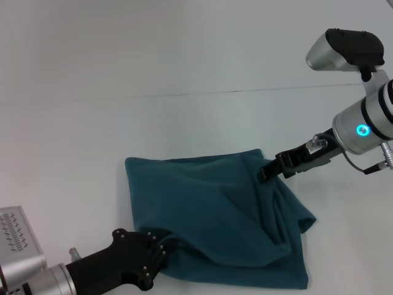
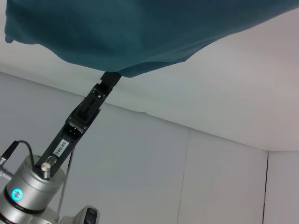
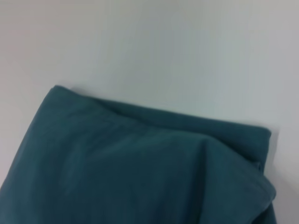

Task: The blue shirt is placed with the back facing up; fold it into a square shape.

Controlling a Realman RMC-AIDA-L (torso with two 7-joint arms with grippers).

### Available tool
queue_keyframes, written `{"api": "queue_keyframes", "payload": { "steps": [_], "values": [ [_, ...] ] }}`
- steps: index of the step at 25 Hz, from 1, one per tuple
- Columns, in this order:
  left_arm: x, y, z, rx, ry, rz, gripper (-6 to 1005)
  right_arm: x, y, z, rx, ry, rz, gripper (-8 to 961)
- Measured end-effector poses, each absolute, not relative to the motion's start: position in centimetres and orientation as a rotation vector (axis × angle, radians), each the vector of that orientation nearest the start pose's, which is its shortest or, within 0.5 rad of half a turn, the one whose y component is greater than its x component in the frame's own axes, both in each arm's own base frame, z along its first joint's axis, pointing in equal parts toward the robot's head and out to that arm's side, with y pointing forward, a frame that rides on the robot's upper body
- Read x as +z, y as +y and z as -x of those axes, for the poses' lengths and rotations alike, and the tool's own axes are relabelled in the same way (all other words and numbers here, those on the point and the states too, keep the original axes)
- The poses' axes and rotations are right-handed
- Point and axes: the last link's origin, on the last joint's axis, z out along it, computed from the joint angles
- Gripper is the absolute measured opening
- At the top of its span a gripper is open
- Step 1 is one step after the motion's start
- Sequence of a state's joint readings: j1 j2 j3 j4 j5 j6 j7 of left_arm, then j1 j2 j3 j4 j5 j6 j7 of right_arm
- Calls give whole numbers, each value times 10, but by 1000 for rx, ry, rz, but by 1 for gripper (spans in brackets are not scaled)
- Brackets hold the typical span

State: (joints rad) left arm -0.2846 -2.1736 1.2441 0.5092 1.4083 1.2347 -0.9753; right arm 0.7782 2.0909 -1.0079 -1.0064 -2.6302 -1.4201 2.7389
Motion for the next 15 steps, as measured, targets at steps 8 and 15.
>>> {"api": "queue_keyframes", "payload": {
  "steps": [8, 15],
  "values": [
    [-92, 270, 276, -766, -570, 2568, 31, -2, 407, -207, -138, 1506, 2263, 652],
    [-92, 271, 276, -766, -568, 2569, 31, -9, 409, -210, -84, 1523, 2266, 488]
  ]
}}
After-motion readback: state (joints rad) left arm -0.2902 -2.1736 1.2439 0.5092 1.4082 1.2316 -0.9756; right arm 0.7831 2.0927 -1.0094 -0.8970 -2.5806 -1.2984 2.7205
